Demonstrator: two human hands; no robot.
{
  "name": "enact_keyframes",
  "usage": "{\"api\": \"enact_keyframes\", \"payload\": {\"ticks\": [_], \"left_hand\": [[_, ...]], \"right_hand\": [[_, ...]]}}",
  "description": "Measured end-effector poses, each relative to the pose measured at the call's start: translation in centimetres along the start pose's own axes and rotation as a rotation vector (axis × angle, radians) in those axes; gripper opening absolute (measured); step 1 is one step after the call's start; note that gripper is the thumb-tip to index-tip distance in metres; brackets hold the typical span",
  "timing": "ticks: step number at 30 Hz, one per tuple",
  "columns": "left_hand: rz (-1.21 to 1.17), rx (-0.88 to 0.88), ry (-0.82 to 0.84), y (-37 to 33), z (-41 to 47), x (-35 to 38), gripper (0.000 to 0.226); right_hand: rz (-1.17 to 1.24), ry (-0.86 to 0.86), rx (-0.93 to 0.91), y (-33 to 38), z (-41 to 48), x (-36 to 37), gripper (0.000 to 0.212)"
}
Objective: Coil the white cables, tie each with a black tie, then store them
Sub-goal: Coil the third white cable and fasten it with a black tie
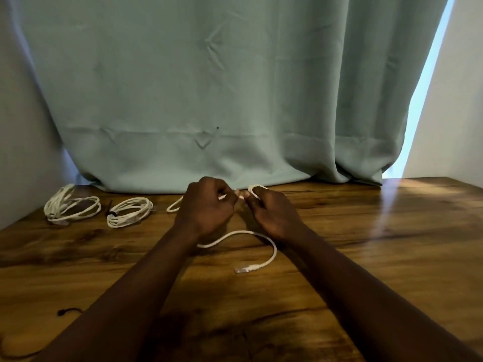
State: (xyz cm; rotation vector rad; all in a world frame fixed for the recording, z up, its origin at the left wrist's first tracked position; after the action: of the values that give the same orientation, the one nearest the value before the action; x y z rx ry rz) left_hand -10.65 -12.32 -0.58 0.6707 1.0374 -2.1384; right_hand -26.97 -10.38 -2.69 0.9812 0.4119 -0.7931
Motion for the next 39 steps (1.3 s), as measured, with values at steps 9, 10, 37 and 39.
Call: {"api": "enact_keyframes", "payload": {"ticks": [9, 10, 37, 39], "left_hand": [[-0.091, -0.183, -0.444, 4.4, 1.2, -3.8, 0.025], [-0.023, -0.193, -0.366, 5.0, 1.2, -3.3, 0.019], [-0.126, 0.314, 0.004, 0.0, -1.5, 1.0, 0.08], [-0.371, 0.253, 0.129, -0.7, -2.2, 1.6, 0.079]], "right_hand": [[1.177, 0.258, 0.328, 0.3, 0.1, -0.3, 0.059], [1.302, 0.335, 0.348, 0.4, 0.1, 0.0, 0.058], [1.404, 0.064, 0.431, -1.2, 0.0, 0.5, 0.058], [1.487, 0.106, 0.437, -1.0, 0.1, 0.6, 0.058]]}}
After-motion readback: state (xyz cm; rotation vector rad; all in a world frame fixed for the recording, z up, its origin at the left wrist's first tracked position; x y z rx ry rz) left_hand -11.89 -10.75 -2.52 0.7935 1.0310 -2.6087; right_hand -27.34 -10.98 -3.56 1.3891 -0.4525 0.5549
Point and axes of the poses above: each hand's wrist, its own z-axis towards the middle knuckle, its own x-axis out of the palm, y = z × x, the point moved 5 cm from there along z, towards the middle knuckle, and after that the axes turned 10 degrees about z, right-handed, at the moved point
